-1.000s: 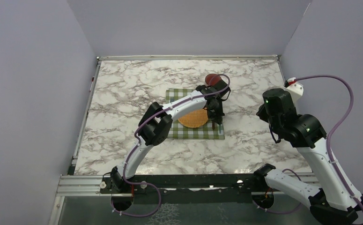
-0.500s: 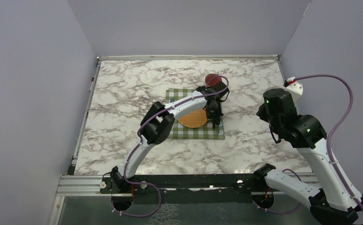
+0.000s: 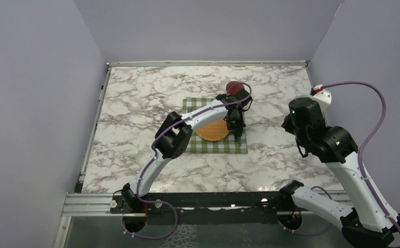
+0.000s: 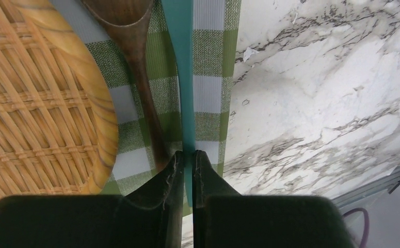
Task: Set the dinner table for one person
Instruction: Place the knife on the napkin.
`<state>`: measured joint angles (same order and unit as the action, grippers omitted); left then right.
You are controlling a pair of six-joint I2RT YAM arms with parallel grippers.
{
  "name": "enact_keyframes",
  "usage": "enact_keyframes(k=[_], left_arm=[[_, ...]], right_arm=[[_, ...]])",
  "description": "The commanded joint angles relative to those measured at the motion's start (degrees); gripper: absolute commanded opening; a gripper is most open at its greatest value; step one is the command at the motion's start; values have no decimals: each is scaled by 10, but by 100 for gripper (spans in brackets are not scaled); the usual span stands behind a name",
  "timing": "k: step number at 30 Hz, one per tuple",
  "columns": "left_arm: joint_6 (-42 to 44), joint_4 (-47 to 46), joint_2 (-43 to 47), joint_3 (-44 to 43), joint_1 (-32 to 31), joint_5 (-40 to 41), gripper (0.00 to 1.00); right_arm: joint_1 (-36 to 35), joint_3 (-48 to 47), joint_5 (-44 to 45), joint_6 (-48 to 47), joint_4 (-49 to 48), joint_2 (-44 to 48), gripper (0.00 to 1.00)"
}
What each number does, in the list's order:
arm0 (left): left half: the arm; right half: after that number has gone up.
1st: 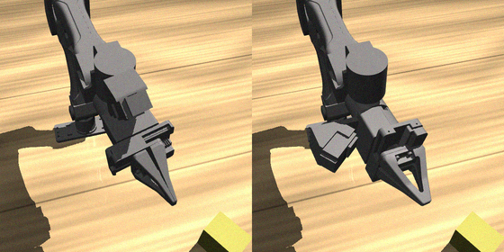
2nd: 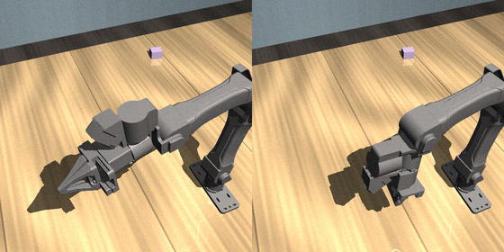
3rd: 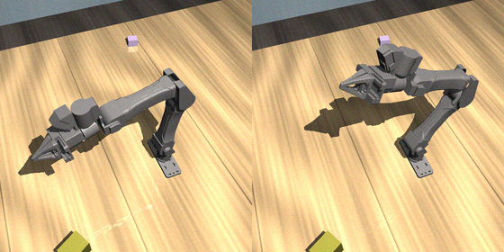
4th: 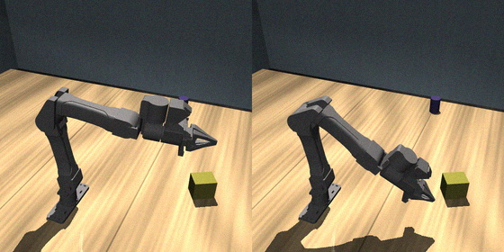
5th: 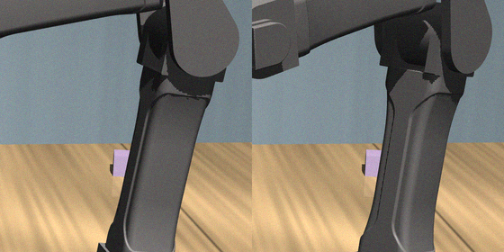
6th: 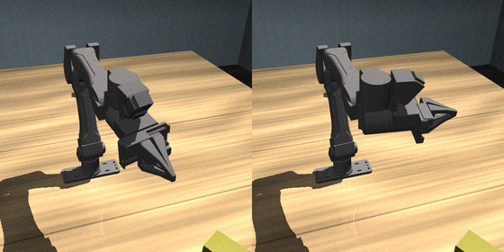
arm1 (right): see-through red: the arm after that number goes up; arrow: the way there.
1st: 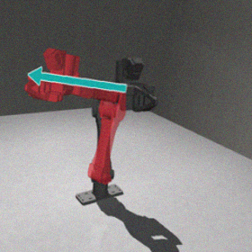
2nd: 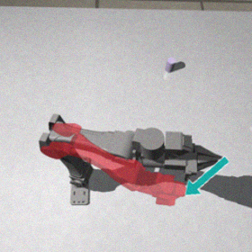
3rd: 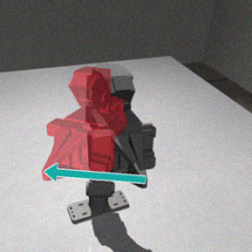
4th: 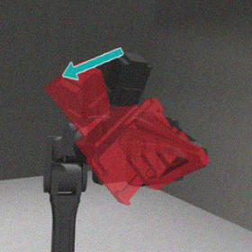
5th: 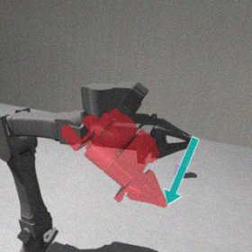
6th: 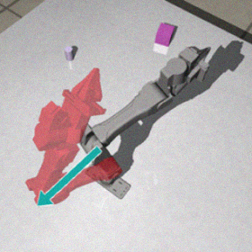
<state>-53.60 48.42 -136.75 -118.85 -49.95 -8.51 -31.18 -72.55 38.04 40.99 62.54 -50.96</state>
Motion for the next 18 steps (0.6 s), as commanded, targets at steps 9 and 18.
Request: enact_keyframes(k=[9,18], left_arm=[[-8,14,11,-22,0,23,37],[-13,17,28,-20,0,21,38]], right_arm=[[-1,10,-9,-8,-25,4,30],[-2,15,-14,-10,-32,6,30]])
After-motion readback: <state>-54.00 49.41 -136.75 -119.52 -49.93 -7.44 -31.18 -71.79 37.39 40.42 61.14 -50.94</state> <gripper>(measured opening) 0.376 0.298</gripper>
